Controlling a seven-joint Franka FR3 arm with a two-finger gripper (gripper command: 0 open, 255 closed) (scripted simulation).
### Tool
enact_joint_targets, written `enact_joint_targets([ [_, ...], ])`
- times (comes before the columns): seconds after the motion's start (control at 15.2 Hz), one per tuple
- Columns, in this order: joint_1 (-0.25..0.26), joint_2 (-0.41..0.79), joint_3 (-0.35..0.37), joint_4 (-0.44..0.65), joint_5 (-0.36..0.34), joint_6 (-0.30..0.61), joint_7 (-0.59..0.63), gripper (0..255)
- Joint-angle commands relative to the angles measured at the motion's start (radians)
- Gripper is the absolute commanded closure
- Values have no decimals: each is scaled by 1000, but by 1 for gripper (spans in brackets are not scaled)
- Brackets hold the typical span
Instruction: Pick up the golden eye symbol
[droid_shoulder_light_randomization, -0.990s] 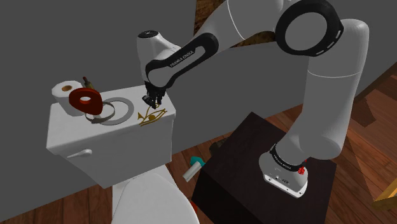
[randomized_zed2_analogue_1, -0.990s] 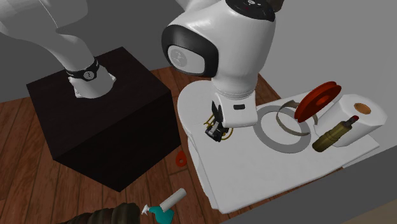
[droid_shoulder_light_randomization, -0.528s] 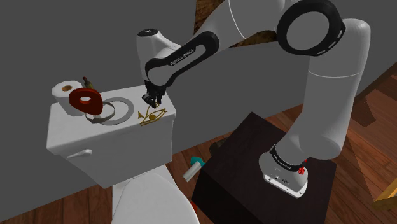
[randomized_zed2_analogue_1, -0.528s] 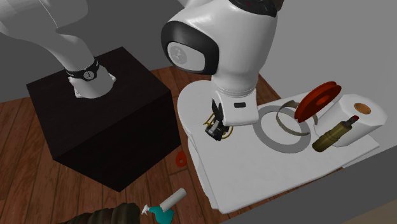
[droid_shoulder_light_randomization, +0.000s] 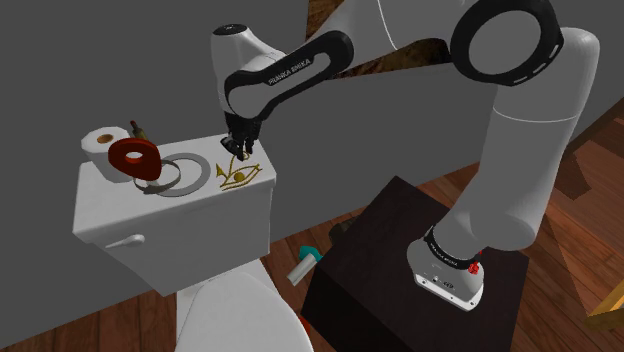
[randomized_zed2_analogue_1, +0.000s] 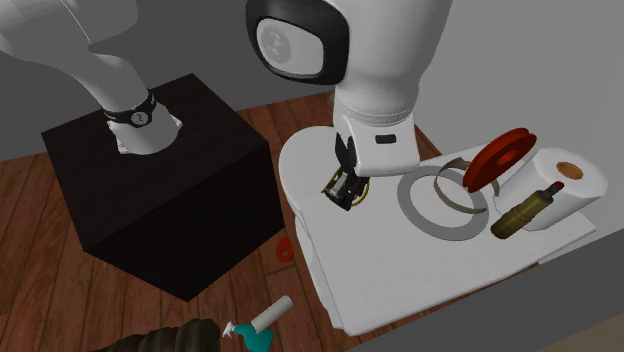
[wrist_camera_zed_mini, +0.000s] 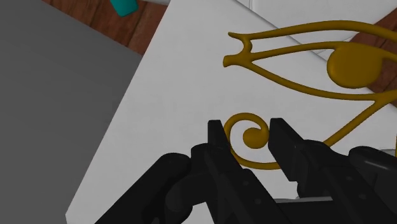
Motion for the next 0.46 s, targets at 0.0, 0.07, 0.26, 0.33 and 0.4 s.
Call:
enact_joint_targets([
  [0.0,-1,-14,2,9,4,-23,-2,255],
  [0.07,-1,-21,3,14,7,-34,-4,255],
  [0.26,-3,-40,6,29,13,-68,-8,255],
  [0.33,-3,-41,6,29,13,-70,-8,255],
  [0.4,-3,-41,6,29,13,-70,-8,255],
])
